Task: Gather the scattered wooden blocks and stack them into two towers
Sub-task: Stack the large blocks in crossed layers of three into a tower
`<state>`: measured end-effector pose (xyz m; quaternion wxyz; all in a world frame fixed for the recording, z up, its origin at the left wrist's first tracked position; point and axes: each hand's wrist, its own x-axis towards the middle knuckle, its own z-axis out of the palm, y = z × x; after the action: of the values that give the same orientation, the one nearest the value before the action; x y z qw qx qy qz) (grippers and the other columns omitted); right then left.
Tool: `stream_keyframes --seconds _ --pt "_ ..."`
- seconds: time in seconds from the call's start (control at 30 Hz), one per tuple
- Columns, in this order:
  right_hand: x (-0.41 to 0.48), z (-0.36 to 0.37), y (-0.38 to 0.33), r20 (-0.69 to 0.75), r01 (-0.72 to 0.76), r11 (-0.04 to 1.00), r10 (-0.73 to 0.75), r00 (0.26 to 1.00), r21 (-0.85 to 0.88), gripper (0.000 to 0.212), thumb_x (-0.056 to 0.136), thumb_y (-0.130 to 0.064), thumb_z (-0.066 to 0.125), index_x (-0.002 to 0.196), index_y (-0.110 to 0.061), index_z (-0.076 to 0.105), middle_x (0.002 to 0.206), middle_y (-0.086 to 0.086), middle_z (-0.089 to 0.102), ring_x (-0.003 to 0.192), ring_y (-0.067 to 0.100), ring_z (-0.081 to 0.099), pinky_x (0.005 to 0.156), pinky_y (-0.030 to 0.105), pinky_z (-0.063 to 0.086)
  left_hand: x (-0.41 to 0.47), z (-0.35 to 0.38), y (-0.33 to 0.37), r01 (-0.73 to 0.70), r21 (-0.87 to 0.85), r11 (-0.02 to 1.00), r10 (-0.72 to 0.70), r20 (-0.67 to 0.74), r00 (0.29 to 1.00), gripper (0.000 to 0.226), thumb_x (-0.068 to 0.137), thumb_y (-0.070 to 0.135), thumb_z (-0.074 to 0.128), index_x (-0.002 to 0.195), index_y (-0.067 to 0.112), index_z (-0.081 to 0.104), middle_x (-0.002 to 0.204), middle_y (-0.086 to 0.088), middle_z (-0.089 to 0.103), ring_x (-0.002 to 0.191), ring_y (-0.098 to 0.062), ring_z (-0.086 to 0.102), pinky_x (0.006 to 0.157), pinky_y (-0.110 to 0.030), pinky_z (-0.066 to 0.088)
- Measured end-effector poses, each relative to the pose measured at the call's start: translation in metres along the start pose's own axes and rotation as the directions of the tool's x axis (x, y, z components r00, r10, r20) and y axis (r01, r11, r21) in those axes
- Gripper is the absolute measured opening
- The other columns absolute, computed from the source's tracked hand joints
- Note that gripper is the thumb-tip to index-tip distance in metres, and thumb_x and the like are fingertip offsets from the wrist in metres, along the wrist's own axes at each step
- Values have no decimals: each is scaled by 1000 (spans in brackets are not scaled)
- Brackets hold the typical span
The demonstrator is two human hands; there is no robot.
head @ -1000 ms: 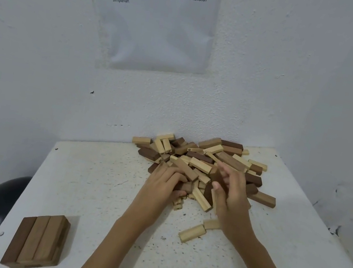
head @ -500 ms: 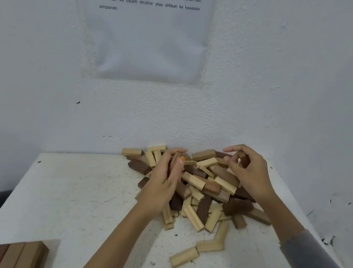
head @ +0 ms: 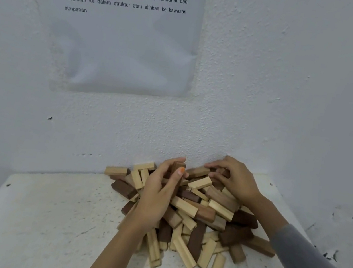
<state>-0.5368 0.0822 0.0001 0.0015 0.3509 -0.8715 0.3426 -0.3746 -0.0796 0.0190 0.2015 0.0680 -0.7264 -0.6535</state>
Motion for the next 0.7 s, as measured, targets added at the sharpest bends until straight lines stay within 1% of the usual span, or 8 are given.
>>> stream_keyframes --seconds 0.1,0.17,0.23,0.33,0.43,0.5,0.57,0.7 --pt "-1 5 4 -27 18 999 -20 999 -40 17 88 -26 68 104 -32 71 85 -18 50 81 -3 51 69 13 37 2 1 -4 11 11 1000 -11 -4 1000 24 99 22 50 121 23 60 99 0 71 101 -6 64 89 -16 47" --pt "-2 9 6 -46 43 996 -47 998 -83 17 91 -23 64 106 -29 70 86 -18 48 82 -1 50 66 9 35 2 2 -5 11 17 1000 -11 -5 1000 24 99 22 50 120 23 60 98 1 71 101 -6 64 90 -16 46" --pt "-4 11 8 -94 57 995 -65 993 -80 17 93 -20 61 106 -26 70 89 -14 50 85 3 53 67 11 38 1 3 -5 15 22 1000 -14 -9 1000 24 98 25 50 121 25 60 98 3 71 102 -6 63 93 -20 47" --pt "-8 9 3 -167 71 997 -77 983 -39 16 93 -23 61 106 -24 70 96 -6 56 88 5 56 71 21 45 -1 2 -4 12 66 998 -10 -32 999 30 94 37 52 122 32 61 108 9 66 108 -5 59 99 -26 46" --pt "-12 3 -9 -205 94 996 -91 974 5 17 92 -23 61 106 -21 71 95 -6 56 88 2 55 72 18 44 -4 -1 1 10 99 995 -3 -62 998 31 93 40 53 122 35 61 115 11 60 111 0 55 102 -26 45" --pt "-17 -2 -20 -238 102 994 -89 967 44 16 93 -24 60 105 -20 70 94 -7 58 88 2 55 72 18 45 -7 -4 6 31 71 997 -25 -80 996 30 95 36 53 123 33 61 115 12 61 113 1 55 104 -29 44" --pt "-24 -6 -37 -307 129 986 -90 948 107 14 92 -22 61 102 -18 69 93 -5 60 84 1 55 70 14 43 -12 -6 12 35 55 998 -28 -123 992 30 95 34 54 124 30 62 115 13 62 114 0 56 104 -34 45" --pt "-48 -11 -81 -387 122 936 17 922 331 8 91 -15 63 97 -16 67 74 -15 58 63 1 52 60 9 39 -25 -10 24 50 -37 998 -57 -211 976 30 92 35 58 120 28 64 117 8 67 114 -8 60 103 -40 48"
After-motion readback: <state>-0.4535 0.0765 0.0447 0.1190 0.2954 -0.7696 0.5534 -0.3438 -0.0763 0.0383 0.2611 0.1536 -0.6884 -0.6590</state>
